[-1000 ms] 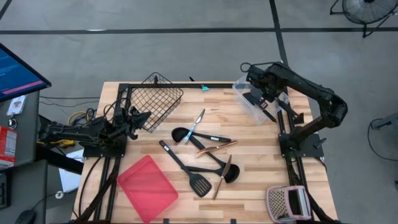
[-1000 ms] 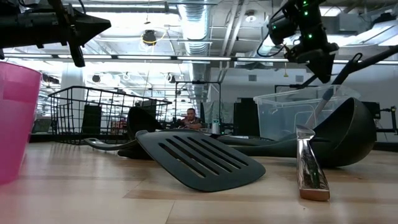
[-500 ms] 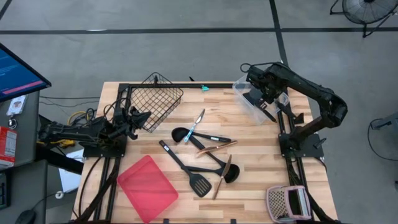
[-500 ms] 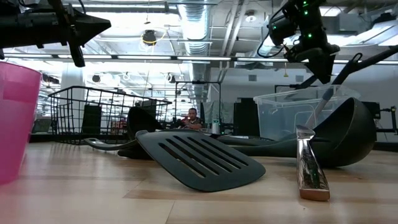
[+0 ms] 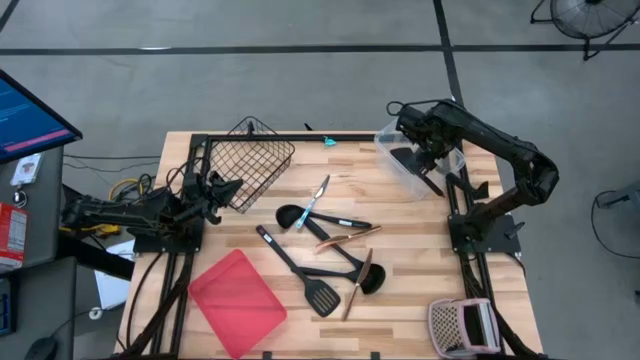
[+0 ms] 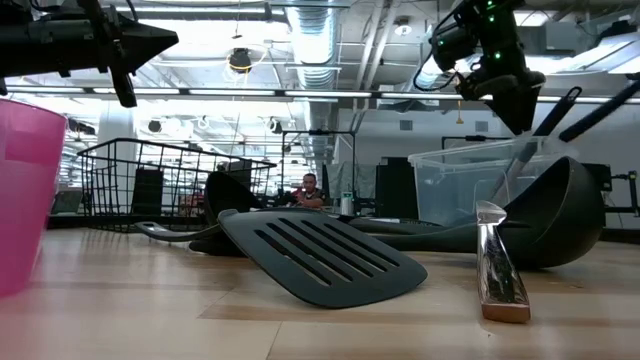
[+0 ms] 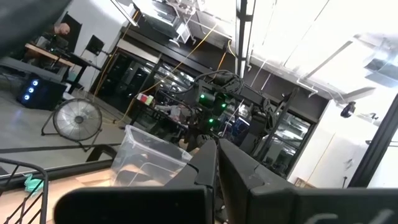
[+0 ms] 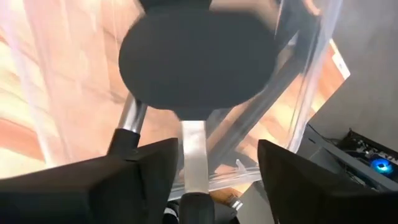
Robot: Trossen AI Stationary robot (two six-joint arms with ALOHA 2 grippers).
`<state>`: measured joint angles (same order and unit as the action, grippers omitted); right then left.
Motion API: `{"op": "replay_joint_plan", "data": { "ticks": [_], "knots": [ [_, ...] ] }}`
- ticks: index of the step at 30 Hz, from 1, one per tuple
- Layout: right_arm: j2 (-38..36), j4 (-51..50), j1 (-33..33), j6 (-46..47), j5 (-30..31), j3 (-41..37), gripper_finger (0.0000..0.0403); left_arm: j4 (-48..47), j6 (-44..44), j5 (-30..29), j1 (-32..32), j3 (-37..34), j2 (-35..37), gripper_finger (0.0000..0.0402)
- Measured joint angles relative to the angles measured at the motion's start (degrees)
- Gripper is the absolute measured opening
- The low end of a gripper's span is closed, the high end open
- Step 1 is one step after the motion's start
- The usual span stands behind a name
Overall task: Pick & Place Kitchen Items
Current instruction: Put the green knife into the red bin
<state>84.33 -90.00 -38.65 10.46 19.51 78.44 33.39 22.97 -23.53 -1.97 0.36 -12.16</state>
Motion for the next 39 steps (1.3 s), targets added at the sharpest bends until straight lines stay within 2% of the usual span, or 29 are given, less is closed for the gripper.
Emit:
{"op": "replay_joint_plan", "data": {
  "ticks": [5, 11, 19, 23, 30, 35, 39],
  "knots": [
    [0.0, -0.01, 1.28, 0.54, -0.05, 5.73, 0.0229, 0.21, -0.01, 0.0, 0.01, 0.0, 0.0, 0.0002],
    [-0.02, 0.15, 5.43, 3.28, -0.15, 14.63, 0.0222, 0.63, 0.01, 0.01, 0.01, -0.01, 0.0, 0.0002],
    [-0.02, 1.68, 16.62, 7.58, -0.17, 22.81, 0.0208, 0.66, 0.02, 1.55, 0.0, 0.0, 0.0, 0.0017],
    [-0.02, 2.28, 23.22, 10.8, -0.15, 25.85, 0.0202, 1.09, 2.33, 5.38, -0.01, -0.01, 0.0, 0.0056],
    [-0.02, 4.17, 33.71, 15.0, 0.42, 29.62, 0.0189, 1.24, 4.39, 12.79, 0.0, 3.39, -2.57, 0.0152],
    [-0.03, 6.69, 39.02, 15.54, 0.59, 30.57, 0.018, 1.07, 3.97, 15.87, -0.01, 9.75, -12.45, 0.0215],
    [-0.11, 8.89, 42.44, 15.5, 5.32, 31.03, 0.0172, -4.5, 2.84, 16.11, -0.01, 17.2, -24.43, 0.0247]
  ]
}}
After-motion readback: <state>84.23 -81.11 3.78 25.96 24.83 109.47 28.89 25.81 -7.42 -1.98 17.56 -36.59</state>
